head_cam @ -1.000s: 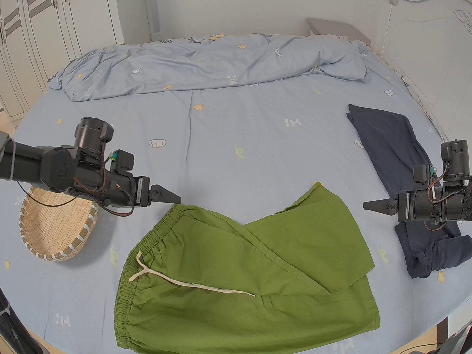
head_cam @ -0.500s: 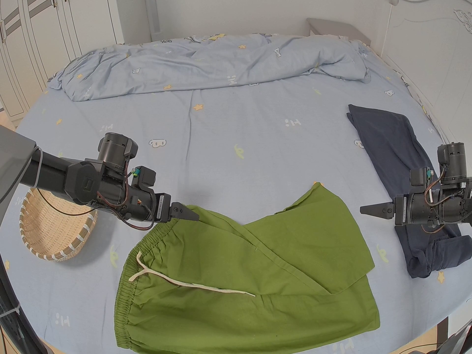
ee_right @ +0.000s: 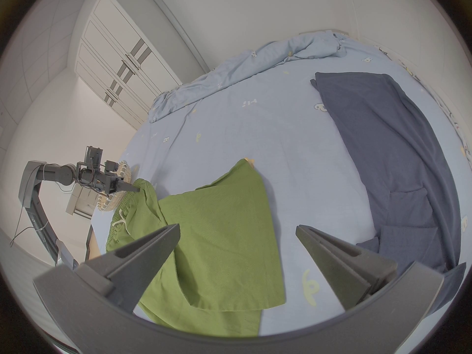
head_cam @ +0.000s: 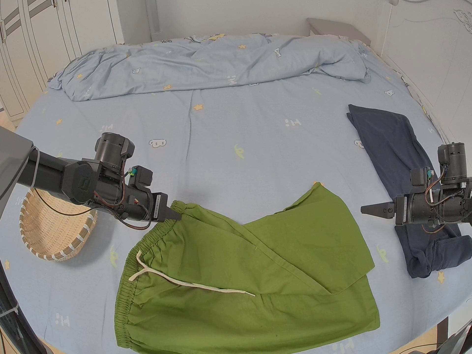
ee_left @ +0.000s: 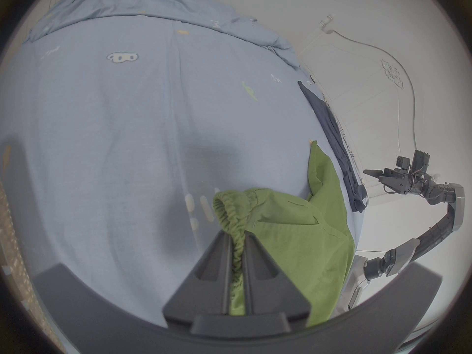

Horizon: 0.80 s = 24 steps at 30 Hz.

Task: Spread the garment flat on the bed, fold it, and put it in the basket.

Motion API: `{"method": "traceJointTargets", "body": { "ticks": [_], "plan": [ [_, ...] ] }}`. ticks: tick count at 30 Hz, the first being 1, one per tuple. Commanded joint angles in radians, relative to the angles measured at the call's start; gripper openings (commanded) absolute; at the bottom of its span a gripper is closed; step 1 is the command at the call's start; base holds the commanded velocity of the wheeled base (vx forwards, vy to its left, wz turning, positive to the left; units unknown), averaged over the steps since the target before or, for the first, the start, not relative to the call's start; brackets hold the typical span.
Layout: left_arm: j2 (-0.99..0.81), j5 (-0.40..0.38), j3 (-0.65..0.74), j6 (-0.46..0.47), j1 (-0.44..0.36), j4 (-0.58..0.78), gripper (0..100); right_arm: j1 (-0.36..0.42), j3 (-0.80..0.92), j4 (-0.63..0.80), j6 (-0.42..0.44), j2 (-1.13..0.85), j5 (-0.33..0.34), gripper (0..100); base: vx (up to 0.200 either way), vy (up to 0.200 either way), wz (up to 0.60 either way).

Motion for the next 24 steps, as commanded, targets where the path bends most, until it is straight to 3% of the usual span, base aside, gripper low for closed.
{"method": "traceJointTargets", "body": {
  "ticks": [1,11,17,24],
  "plan": [
    [-0.076,0.002,0.027,-0.003,0.017,0.000,0,0.001,-0.002,-0.001,0.000,0.003,0.001,100,0.000,0.000,0.00],
    [-0.282,0.001,0.114,-0.011,0.081,-0.002,0,-0.007,-0.124,-0.003,-0.001,0.089,0.005,100,0.000,0.000,0.00],
    [-0.293,0.001,0.111,-0.014,0.142,-0.002,0,-0.034,-0.123,-0.004,0.002,0.109,0.050,100,0.000,0.000,0.00],
    [-0.276,-0.001,0.113,-0.014,0.145,-0.002,0,-0.050,-0.114,-0.003,0.003,0.112,0.051,100,0.000,0.000,0.00]
  ]
}}
